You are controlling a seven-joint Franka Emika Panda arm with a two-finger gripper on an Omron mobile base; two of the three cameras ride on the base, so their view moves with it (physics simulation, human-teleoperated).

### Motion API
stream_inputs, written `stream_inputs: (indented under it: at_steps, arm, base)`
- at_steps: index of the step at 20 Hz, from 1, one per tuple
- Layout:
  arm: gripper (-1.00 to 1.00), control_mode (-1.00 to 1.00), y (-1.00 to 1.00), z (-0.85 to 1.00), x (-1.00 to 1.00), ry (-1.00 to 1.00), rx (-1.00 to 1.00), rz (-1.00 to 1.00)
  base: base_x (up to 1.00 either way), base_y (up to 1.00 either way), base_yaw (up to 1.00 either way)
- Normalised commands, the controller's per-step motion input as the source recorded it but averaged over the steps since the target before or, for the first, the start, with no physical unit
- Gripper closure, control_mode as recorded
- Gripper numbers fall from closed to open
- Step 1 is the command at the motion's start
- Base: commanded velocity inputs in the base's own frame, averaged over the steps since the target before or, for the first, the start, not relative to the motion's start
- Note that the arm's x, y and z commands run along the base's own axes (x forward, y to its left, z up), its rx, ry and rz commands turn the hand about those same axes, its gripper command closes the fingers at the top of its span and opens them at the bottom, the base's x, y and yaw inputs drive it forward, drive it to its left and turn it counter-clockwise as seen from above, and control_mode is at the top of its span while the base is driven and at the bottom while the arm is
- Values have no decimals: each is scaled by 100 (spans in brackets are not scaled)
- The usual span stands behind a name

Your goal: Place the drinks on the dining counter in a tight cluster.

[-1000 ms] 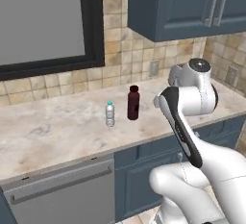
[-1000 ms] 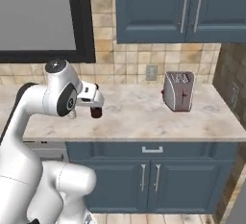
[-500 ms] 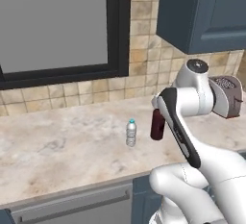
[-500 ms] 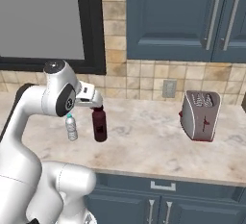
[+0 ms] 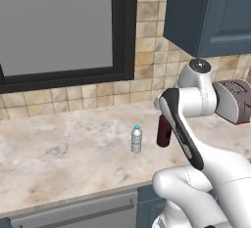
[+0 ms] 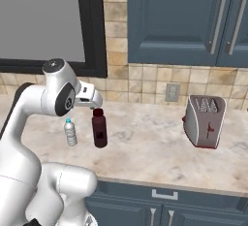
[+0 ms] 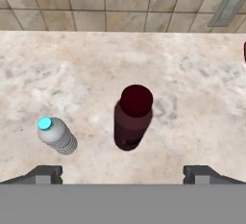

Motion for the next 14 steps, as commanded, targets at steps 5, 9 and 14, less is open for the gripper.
stream_inputs:
  at_steps: [5,9,14]
  arm:
    - [-100,100,0,0,0,0,0,0]
    - [-100,100,0,0,0,0,0,0]
    - [-100,100,0,0,0,0,0,0]
  base:
    - [16,-9,-4]
    - [0,0,0]
    - [0,0,0]
